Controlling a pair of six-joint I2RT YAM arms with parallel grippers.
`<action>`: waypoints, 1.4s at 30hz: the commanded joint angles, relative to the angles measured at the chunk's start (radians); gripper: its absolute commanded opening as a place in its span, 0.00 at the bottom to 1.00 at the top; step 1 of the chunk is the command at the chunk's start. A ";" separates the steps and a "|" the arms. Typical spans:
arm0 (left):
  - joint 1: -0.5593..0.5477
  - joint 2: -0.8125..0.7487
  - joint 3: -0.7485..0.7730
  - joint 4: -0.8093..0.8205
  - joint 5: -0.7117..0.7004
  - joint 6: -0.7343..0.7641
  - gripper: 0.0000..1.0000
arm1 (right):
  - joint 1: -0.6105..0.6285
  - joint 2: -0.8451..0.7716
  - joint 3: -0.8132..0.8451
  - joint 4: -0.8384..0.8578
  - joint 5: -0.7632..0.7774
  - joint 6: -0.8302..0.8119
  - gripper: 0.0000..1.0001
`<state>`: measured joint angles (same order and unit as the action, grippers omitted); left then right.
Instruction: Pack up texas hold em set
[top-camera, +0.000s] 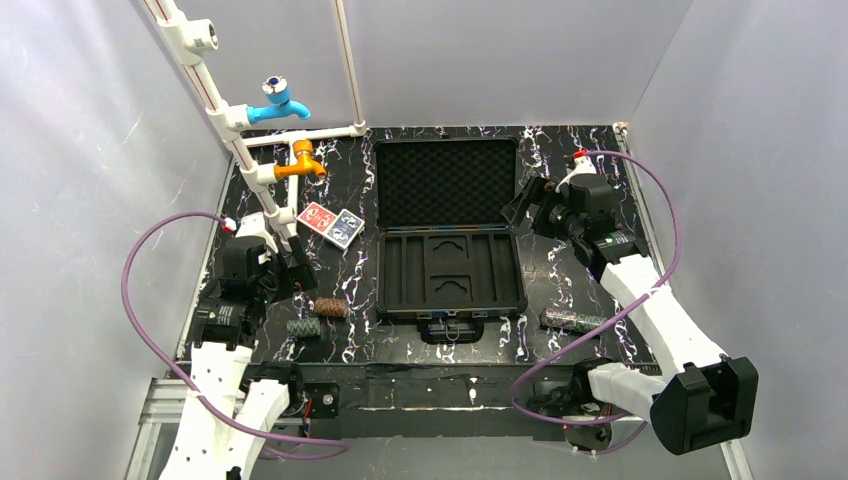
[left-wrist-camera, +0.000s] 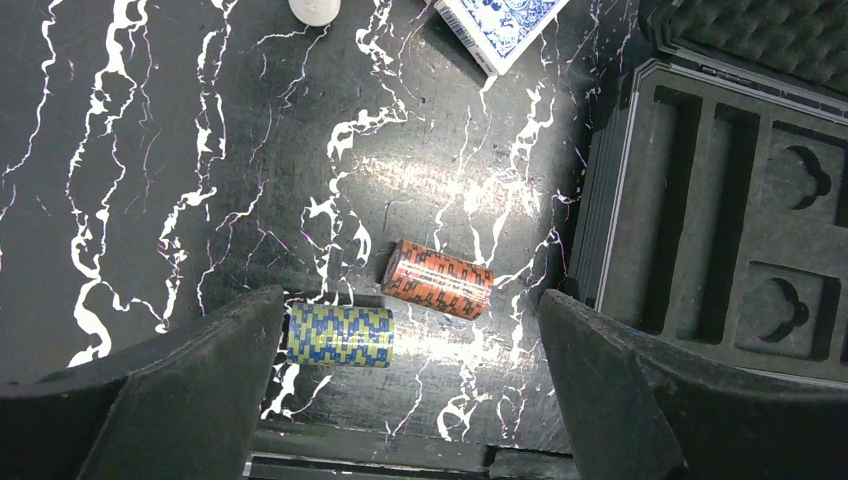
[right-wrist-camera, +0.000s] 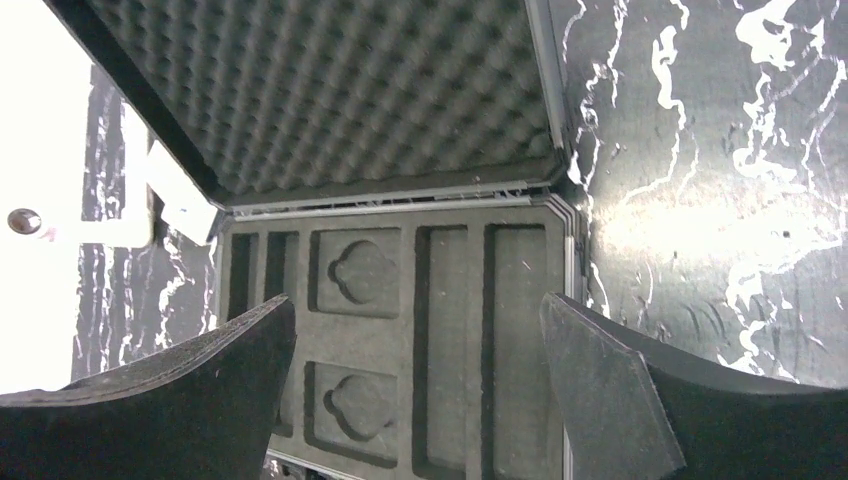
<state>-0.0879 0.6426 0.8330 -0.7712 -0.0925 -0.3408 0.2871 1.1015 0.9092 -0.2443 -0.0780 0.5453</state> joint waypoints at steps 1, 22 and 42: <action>-0.003 0.018 -0.002 -0.017 0.018 0.008 0.99 | 0.004 -0.019 0.033 -0.110 0.047 -0.006 1.00; -0.016 -0.069 -0.038 -0.001 -0.037 -0.001 1.00 | 0.003 -0.029 0.203 -0.666 0.548 0.108 1.00; -0.111 -0.094 -0.059 0.005 -0.133 0.000 0.99 | -0.099 0.014 0.181 -0.932 0.650 0.313 1.00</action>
<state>-0.1722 0.5568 0.7891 -0.7631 -0.1730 -0.3416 0.2020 1.1141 1.0721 -1.1133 0.5472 0.8036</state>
